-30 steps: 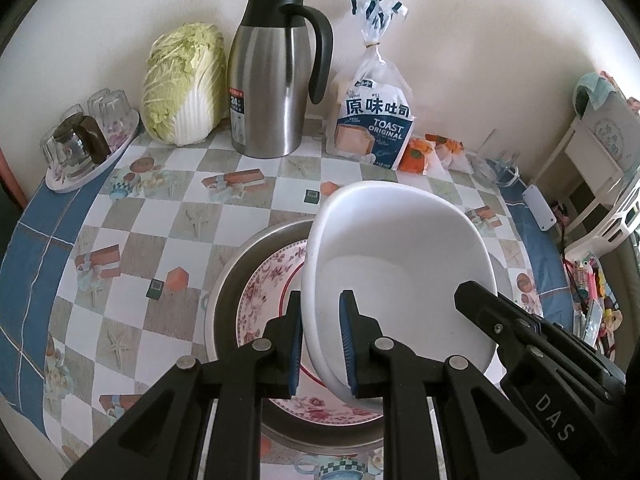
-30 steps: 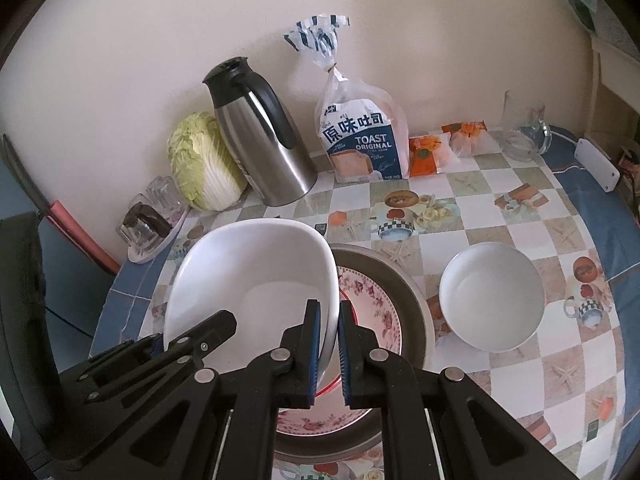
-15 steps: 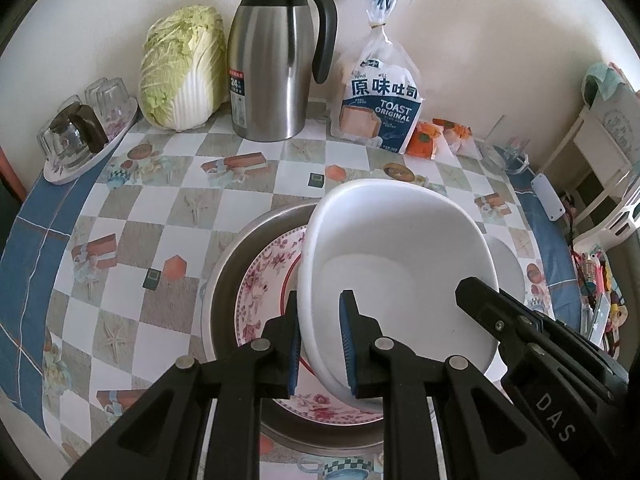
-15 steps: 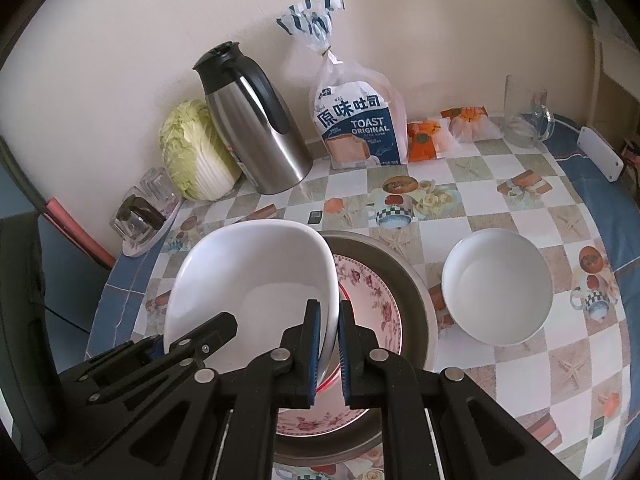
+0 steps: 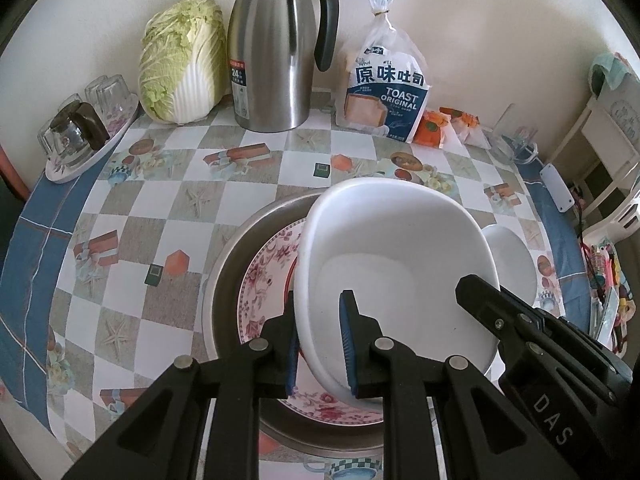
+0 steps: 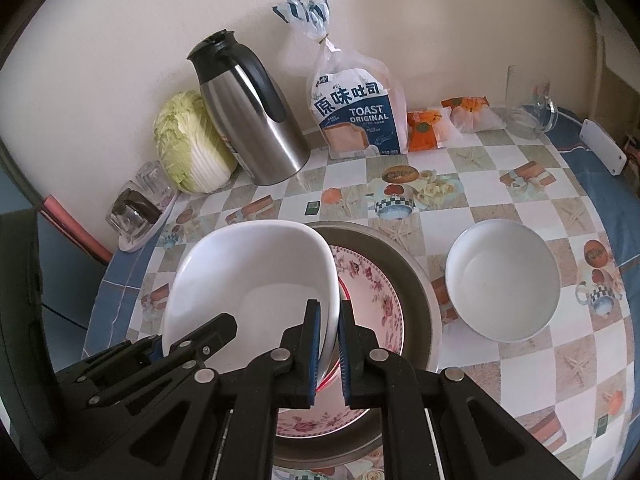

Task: Organize plates and bowls
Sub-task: 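Lower the square bowl into the strawberry bowl and open both grippers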

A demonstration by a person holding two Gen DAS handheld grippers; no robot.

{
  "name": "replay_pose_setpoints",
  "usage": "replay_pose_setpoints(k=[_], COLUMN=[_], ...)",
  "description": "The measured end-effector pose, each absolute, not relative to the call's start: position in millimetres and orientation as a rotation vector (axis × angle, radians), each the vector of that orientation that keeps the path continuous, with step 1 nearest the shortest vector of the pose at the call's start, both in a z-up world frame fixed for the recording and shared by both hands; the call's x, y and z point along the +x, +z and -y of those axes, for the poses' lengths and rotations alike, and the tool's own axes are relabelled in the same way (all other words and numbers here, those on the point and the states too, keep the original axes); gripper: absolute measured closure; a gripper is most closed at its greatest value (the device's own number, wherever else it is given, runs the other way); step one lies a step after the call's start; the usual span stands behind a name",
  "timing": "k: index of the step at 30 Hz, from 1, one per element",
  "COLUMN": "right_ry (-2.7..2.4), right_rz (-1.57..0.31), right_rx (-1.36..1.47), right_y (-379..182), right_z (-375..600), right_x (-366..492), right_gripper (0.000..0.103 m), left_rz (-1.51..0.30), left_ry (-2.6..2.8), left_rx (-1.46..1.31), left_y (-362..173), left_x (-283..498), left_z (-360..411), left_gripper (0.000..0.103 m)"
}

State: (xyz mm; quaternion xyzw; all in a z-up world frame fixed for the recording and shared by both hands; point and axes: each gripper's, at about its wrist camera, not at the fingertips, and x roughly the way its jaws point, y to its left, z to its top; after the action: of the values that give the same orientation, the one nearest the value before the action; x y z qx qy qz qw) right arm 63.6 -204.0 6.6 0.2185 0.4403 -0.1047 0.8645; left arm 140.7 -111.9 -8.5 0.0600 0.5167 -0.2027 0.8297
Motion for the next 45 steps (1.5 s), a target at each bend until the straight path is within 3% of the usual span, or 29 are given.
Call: replay_pose_setpoints(k=[45], right_ry=[-0.224], right_rz=[-0.944], right_rx=[0.491], right_y=[-7.1], right_z=[208.9], right_x=[67.8], right_gripper=[0.092], left_rz=[-1.122], left_ry=[-0.428], left_rx=[0.134], left_y=[-18.2], left_x=[145.4], left_z=[114.7], left_gripper=[0.082])
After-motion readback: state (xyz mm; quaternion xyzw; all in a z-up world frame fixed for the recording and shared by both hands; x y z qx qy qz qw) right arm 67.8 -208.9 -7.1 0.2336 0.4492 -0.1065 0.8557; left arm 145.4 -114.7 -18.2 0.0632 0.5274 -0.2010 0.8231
